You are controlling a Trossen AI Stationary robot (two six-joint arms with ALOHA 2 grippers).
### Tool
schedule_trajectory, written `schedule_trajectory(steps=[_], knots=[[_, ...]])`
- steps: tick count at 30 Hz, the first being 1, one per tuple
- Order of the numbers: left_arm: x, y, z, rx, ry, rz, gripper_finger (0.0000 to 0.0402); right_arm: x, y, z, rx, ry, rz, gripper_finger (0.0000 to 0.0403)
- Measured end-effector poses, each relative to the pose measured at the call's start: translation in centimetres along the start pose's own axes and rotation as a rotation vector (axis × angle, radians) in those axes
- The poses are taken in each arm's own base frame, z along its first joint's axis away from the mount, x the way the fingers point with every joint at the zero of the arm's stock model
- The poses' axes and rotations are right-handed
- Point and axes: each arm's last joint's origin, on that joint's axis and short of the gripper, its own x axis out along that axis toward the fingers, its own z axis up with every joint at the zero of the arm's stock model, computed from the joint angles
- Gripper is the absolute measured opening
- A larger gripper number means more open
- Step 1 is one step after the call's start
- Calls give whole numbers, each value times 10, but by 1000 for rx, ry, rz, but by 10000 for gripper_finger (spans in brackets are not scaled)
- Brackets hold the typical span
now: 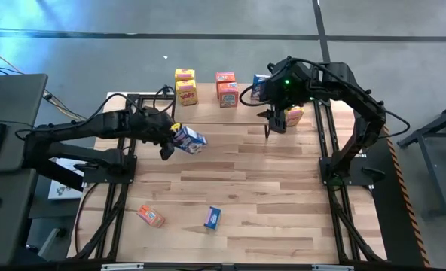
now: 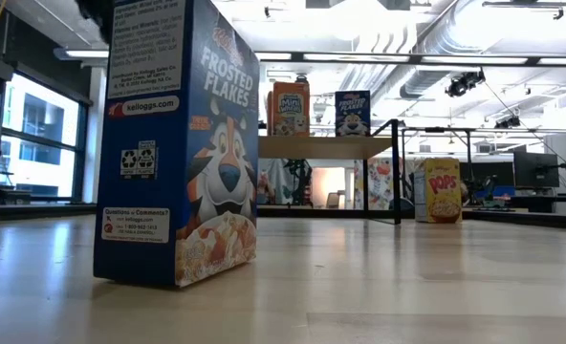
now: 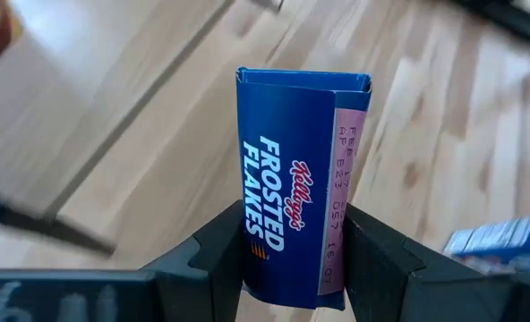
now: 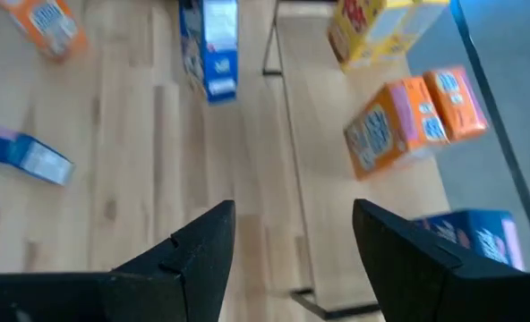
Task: Stack cereal on shelf
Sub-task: Put the top blue cereal box aligned with the other blue cereal box on the shelf
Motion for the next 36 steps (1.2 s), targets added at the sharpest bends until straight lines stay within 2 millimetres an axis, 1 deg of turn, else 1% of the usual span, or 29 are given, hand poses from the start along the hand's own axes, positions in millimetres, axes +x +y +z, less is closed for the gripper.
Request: schedule_trajectory(steps=[4, 7, 15, 19, 24, 28, 32, 36], knots=[[0, -6, 8, 13, -91, -41, 147, -1, 9, 5, 20, -40, 19, 218], [-1, -11, 15, 47, -164, -74, 147, 3, 17, 10, 28, -64, 35, 218], [-2, -23, 24, 143, -280, -121, 147, 24, 37, 27, -10, -111, 67, 218], [5, -28, 27, 198, -293, -124, 147, 34, 44, 32, -23, -119, 79, 218], [21, -36, 27, 281, -265, -115, 147, 49, 52, 38, -39, -104, 93, 218], [32, -43, 29, 335, -284, -85, 147, 62, 59, 40, -53, -79, 104, 218], [37, -49, 31, 367, -308, -74, 147, 73, 65, 42, -65, -59, 110, 218], [37, -55, 36, 375, -324, -50, 147, 83, 70, 44, -81, -43, 116, 218]])
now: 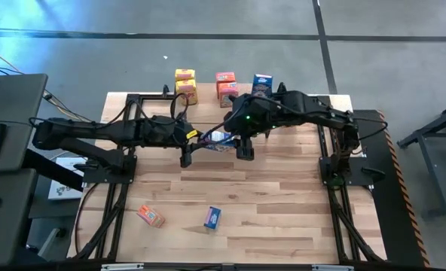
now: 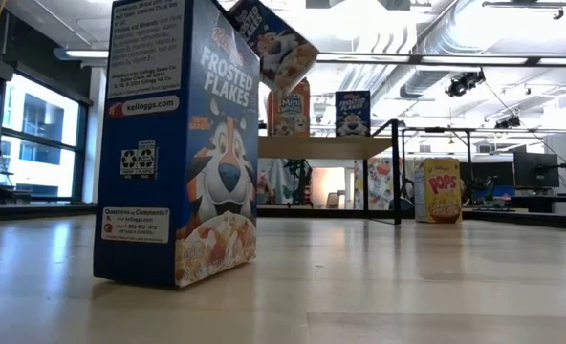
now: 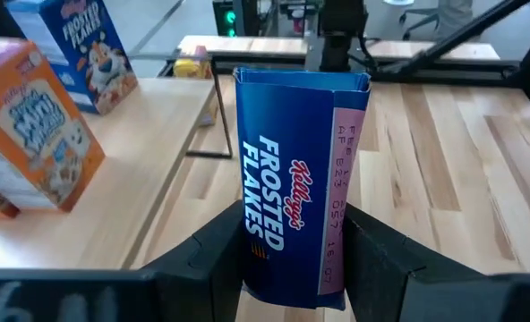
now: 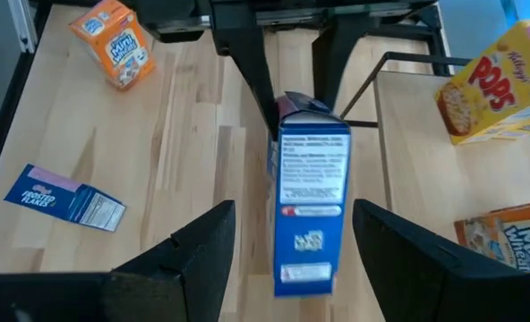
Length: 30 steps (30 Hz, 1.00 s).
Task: Stack cereal on shelf
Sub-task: Put the top blue cereal box aligned with the other blue cereal box on the shelf
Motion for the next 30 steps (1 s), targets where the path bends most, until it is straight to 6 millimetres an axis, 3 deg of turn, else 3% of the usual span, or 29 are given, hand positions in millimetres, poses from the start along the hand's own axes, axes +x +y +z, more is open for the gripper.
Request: schedule_trajectory(steps=[9, 30], knots=[[0, -7, 11, 23, -27, 0, 147, 15, 4, 3, -25, 13, 9, 218], [-1, -9, 23, 47, -137, 11, 147, 15, 3, 5, -17, -8, -14, 218]])
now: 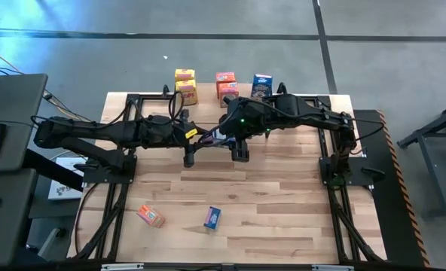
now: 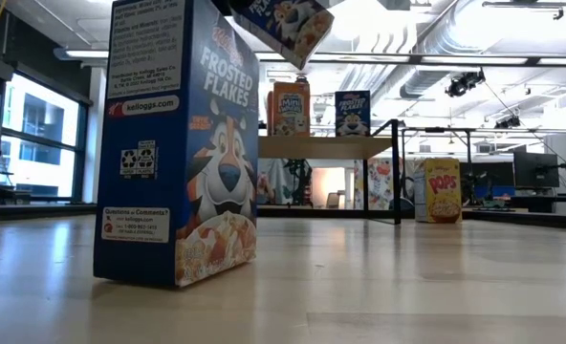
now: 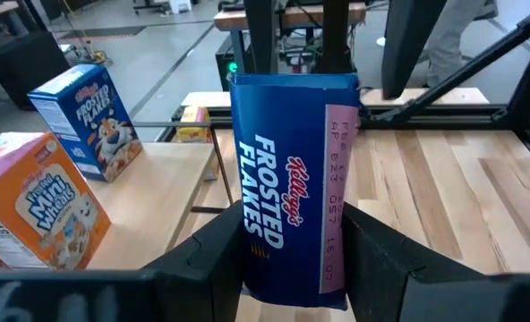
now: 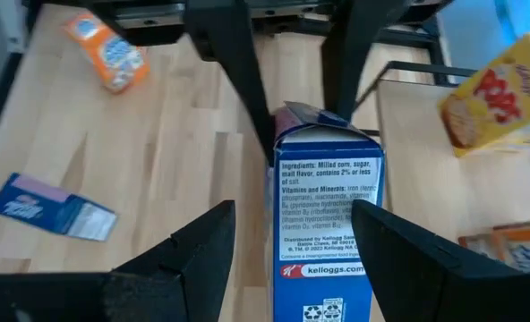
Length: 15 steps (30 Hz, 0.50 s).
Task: Stack cereal on shelf
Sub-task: Put the top blue cereal box aligned with the other blue cereal box on the shelf
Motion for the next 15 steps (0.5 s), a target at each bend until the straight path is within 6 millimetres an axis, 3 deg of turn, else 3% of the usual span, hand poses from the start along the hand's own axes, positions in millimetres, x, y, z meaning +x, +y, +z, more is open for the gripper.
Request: schedule_trajectory(steps=[15], knots=[[0, 0, 1, -2, -12, 1, 147, -1, 4, 1, -64, 2, -93, 218]])
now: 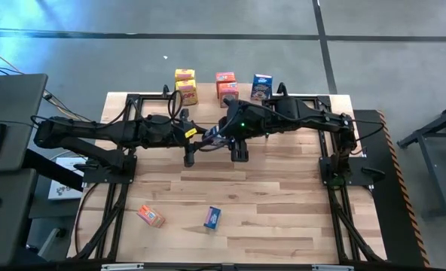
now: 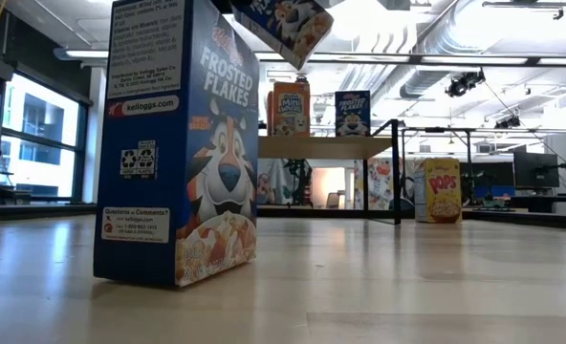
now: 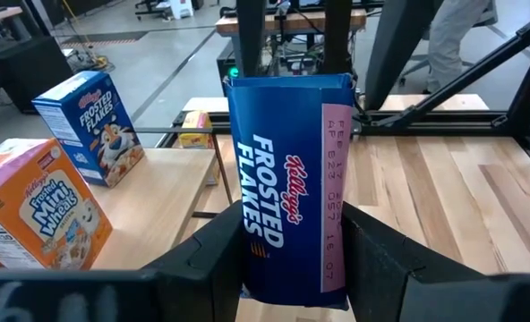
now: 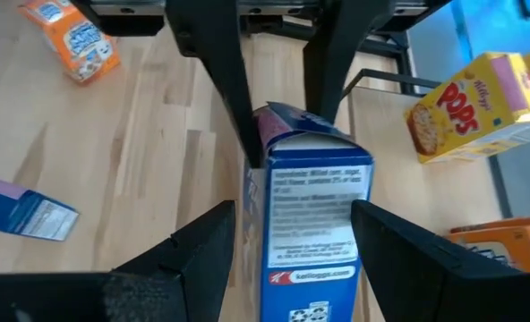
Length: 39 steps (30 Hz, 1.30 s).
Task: Stack cereal on shelf
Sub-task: Put the top blue cereal box aligned with the other blue cereal box on the shelf
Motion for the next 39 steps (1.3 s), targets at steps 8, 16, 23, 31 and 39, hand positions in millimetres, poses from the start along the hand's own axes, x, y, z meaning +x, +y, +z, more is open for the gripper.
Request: schedule_trajectory(steps=[8, 16, 23, 31, 39], knots=[[0, 0, 0, 0, 0, -1, 147, 0, -1, 0, -1, 10, -41, 218], [0, 0, 1, 51, -6, 4, 147, 2, -12, -3, 52, 11, 11, 218], [0, -1, 3, 89, -30, 4, 147, 4, -20, -4, 76, -2, 89, 218], [0, -1, 4, 106, -37, 5, 147, 4, -20, -4, 74, -3, 84, 218], [0, 0, 5, 95, -54, 6, 147, 4, -20, -4, 74, -5, 87, 191]])
